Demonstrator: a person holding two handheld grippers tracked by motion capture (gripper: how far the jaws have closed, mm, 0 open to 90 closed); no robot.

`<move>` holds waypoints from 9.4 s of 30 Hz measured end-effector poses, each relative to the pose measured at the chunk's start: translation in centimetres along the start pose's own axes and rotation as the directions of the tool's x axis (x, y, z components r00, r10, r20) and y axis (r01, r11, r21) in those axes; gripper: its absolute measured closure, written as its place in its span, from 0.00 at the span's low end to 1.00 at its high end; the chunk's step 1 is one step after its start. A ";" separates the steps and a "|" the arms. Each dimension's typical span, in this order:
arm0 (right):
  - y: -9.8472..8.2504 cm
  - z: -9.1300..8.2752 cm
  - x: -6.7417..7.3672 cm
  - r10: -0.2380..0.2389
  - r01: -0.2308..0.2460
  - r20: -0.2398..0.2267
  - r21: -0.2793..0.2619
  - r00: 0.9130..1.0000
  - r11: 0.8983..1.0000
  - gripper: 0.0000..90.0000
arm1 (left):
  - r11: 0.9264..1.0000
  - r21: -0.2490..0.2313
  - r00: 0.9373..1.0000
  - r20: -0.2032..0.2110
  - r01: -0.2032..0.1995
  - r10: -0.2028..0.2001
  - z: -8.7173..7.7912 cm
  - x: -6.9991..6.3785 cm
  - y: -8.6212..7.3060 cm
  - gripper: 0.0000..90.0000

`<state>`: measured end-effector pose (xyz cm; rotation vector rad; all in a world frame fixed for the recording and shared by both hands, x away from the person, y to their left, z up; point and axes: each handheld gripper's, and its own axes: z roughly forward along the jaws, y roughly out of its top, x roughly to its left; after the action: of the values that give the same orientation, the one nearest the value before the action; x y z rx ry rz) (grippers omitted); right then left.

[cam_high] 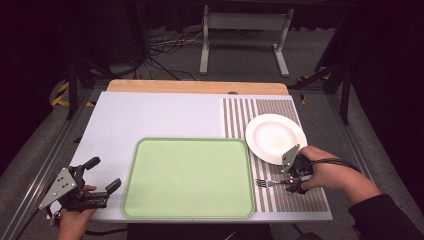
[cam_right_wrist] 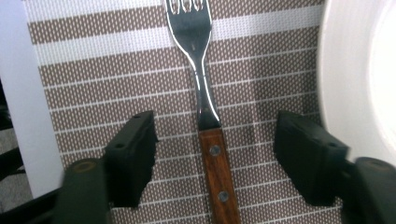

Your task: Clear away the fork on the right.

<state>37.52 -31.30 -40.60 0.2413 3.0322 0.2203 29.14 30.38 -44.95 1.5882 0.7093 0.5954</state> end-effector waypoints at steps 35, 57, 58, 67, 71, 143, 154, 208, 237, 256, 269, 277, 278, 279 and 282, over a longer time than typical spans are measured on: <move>1.2 0.3 0.0 -0.125 0.128 -0.033 0.124 0.992 0.984 0.87 | 1.000 0.002 1.000 0.001 -0.002 0.002 0.0 0.0 0.0 0.00; 3.3 -4.4 0.3 -0.129 0.127 0.058 0.040 0.990 0.991 0.87 | 1.000 0.000 1.000 0.000 0.000 0.000 0.0 0.0 0.0 0.00; 3.4 -4.5 0.3 -0.127 0.125 0.056 0.038 0.990 0.991 0.87 | 1.000 0.000 1.000 0.000 0.000 0.000 0.0 0.0 0.0 0.00; 5.1 -5.1 0.6 -0.139 0.139 0.070 0.003 0.988 0.990 0.87 | 1.000 0.002 1.000 0.001 -0.002 0.002 0.0 0.0 0.0 0.00; 6.2 -5.1 0.6 -0.145 0.146 0.068 -0.001 0.987 0.989 0.87 | 1.000 0.003 1.000 0.003 -0.005 0.005 0.0 0.0 0.0 0.00; 17.5 -2.8 2.0 0.570 -0.574 -0.073 -0.161 0.818 0.803 0.87 | 1.000 -0.001 1.000 0.005 -0.002 0.002 0.0 0.0 0.0 0.00; 17.4 -2.5 1.7 0.657 -0.660 -0.072 -0.146 0.750 0.737 0.87 | 1.000 0.001 1.000 0.006 -0.003 0.003 0.0 0.0 0.0 0.00; 17.6 2.8 1.1 0.789 -0.789 -0.024 -0.020 0.614 0.613 0.86 | 1.000 -0.001 1.000 0.006 -0.003 0.003 0.0 0.0 0.0 0.00; 18.1 2.0 1.1 0.715 -0.710 -0.039 -0.170 0.698 0.683 0.48 | 1.000 0.002 1.000 0.008 -0.006 0.006 0.0 0.0 0.0 0.00; 18.9 1.3 0.5 0.447 -0.430 -0.031 -0.343 0.894 0.835 0.89 | 1.000 0.002 1.000 0.008 -0.008 0.007 0.0 0.0 0.0 0.00; 18.8 3.6 -0.4 0.416 -0.401 -0.016 -0.298 0.909 0.866 1.00 | 1.000 -0.001 1.000 0.006 -0.003 0.003 0.0 0.1 0.0 0.00; 18.8 4.5 -0.4 0.418 -0.403 -0.010 -0.281 0.909 0.871 1.00 | 1.000 -0.001 1.000 0.006 -0.004 0.004 0.0 0.1 0.0 0.00; 18.8 4.6 -0.4 0.419 -0.405 -0.013 -0.278 0.908 0.871 1.00 | 1.000 0.000 1.000 0.006 -0.004 0.004 0.0 0.1 0.0 0.00; 18.8 4.7 -0.4 0.420 -0.407 -0.015 -0.277 0.907 0.870 1.00 | 1.000 0.000 1.000 0.006 -0.004 0.004 0.0 0.1 0.0 0.00; 18.9 4.8 -0.4 0.416 -0.405 -0.018 -0.276 0.909 0.872 1.00 | 1.000 -0.001 1.000 0.006 -0.004 0.004 0.0 0.0 0.0 0.00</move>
<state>41.28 -12.29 -42.45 0.8543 2.8219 0.6509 29.18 30.41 -44.95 1.5902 0.7008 0.5936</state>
